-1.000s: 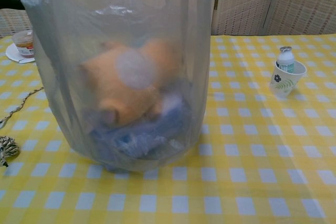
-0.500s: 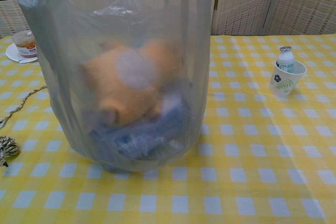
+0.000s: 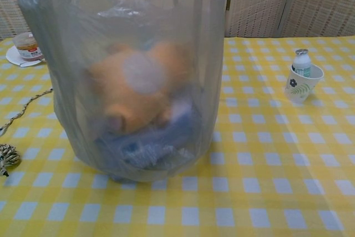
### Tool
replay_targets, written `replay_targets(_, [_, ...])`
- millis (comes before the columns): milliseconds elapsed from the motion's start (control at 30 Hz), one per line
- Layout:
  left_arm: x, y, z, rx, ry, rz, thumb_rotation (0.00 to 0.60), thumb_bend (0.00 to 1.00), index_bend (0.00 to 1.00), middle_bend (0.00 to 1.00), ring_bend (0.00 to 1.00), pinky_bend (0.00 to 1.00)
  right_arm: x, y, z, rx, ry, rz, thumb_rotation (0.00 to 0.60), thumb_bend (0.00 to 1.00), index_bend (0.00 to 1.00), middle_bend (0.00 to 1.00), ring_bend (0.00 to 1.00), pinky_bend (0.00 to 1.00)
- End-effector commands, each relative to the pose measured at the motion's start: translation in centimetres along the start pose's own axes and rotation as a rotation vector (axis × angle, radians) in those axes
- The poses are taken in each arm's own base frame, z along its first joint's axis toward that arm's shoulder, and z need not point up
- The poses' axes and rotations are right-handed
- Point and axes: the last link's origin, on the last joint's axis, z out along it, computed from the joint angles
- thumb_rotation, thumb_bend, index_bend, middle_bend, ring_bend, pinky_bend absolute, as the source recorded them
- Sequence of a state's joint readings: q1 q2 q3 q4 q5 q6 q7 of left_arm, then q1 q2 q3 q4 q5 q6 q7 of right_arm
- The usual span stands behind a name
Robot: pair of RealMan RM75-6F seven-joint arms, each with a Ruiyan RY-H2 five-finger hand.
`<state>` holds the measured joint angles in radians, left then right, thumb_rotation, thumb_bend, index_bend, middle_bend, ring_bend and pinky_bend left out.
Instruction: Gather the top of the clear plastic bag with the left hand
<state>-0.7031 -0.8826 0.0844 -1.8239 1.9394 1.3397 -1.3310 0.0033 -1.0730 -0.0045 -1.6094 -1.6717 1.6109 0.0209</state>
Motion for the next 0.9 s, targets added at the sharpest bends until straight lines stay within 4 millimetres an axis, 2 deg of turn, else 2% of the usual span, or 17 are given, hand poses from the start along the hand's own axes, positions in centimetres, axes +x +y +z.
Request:
replay_targets(33, [0.1,-0.1,0.2,0.003,-0.017,-0.032,0.600,0.10,0.00,0.00,0.00,0.07,0.0,0.0,0.0,-0.001,0.000,-0.001,0.600,0.31,0.00,0.00,0.00,0.00])
replay_targets(367, [-0.2,-1.1,0.9,0.023,-0.059,-0.089,0.600,0.10,0.00,0.00,0.00,0.10,0.0,0.1,0.1,-0.004,0.002,-0.003,0.600,0.31,0.00,0.00,0.00,0.00])
replay_targets(900, [-0.6,-1.3,4.0,0.035,-0.137,-0.225,0.600,0.10,0.00,0.00,0.00,0.11,-0.1,0.2,0.2,-0.010,-0.007,-0.003,0.600,0.31,0.00,0.00,0.00,0.00])
